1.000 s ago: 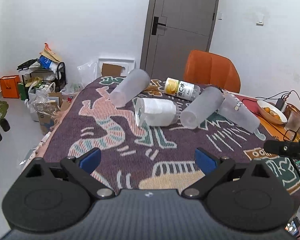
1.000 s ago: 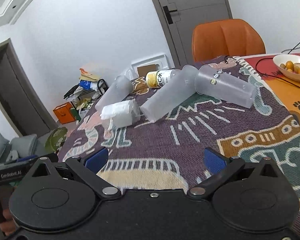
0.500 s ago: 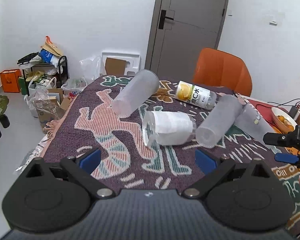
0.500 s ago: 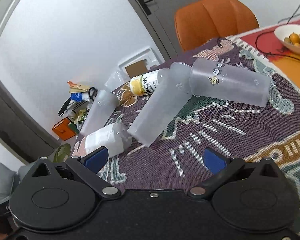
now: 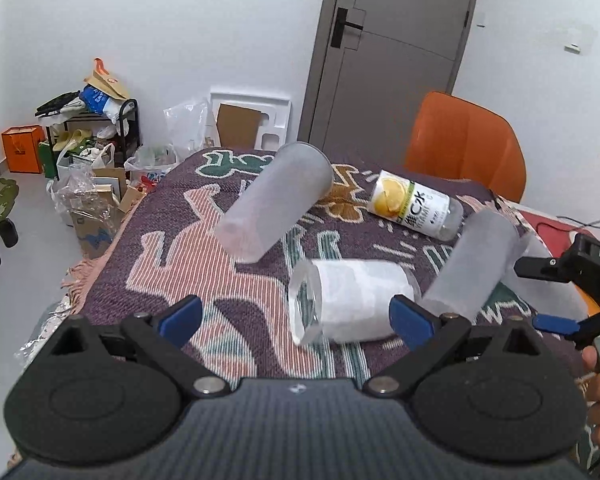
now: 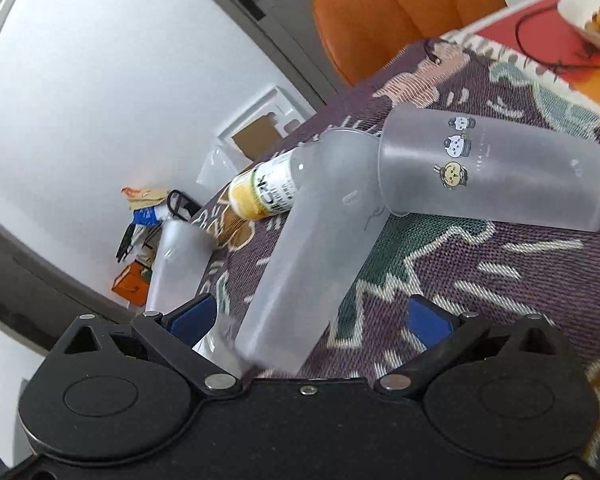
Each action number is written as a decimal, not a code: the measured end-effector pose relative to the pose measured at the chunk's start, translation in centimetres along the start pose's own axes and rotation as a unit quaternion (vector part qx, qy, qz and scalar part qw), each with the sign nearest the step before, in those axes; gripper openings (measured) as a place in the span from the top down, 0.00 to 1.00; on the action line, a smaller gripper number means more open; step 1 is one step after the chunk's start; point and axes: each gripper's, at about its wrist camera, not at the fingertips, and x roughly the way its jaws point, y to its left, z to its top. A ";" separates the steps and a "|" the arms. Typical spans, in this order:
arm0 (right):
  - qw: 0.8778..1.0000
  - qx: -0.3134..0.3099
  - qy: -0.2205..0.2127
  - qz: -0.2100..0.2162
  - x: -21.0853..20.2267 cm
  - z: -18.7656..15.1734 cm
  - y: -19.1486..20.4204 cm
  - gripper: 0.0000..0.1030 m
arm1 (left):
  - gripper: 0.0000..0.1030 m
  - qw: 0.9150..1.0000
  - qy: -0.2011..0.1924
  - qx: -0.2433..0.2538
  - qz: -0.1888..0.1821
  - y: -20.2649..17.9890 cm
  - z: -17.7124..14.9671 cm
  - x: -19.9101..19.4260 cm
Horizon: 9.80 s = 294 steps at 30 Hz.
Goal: Flip cup upright
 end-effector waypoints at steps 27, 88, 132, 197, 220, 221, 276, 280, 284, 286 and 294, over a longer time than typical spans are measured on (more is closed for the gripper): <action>0.995 0.099 0.029 0.009 6.8 2.8 -2.4 0.36 | 0.04 1.000 0.009 0.015 -0.004 -1.9 2.8 3.9; 0.998 0.040 0.017 0.052 -11.0 -12.9 -2.3 0.11 | 0.04 0.999 0.007 0.037 -0.024 -1.5 -8.9 -9.9; 0.998 -0.038 -0.043 0.010 -14.8 -10.4 -12.5 0.29 | 0.24 0.931 0.175 0.298 -0.115 -19.8 -7.9 1.3; 0.980 -0.192 -0.037 0.022 -17.8 -13.5 0.9 0.18 | 0.04 0.992 -0.073 0.037 -0.096 -4.6 -8.9 -14.9; 0.961 -0.265 -0.074 0.016 -25.1 -18.5 3.3 0.00 | 0.04 0.994 -0.102 0.022 -0.037 -2.4 -14.0 -22.8; 0.960 -0.268 -0.074 0.016 -25.4 -18.8 3.4 0.00 | 0.04 0.994 -0.102 0.024 -0.033 -2.4 -14.1 -23.1; 0.952 -0.298 -0.065 0.028 -27.7 -20.6 4.7 0.00 | 0.04 0.993 -0.089 0.069 -0.027 -2.9 -15.6 -25.5; 0.952 -0.297 -0.067 0.026 -27.7 -20.6 4.7 0.00 | 0.04 0.993 -0.089 0.070 -0.028 -2.9 -15.6 -25.5; 0.952 -0.298 -0.068 0.027 -27.8 -20.7 4.9 0.00 | 0.04 0.993 -0.088 0.069 -0.028 -2.9 -15.6 -25.6; 0.951 -0.299 -0.068 0.028 -27.8 -20.8 4.9 0.00 | 0.04 0.993 -0.089 0.067 -0.028 -2.8 -15.6 -25.6; 0.951 -0.300 -0.069 0.027 -27.9 -20.7 4.9 0.00 | 0.04 0.994 -0.087 0.067 -0.028 -2.8 -15.5 -25.5</action>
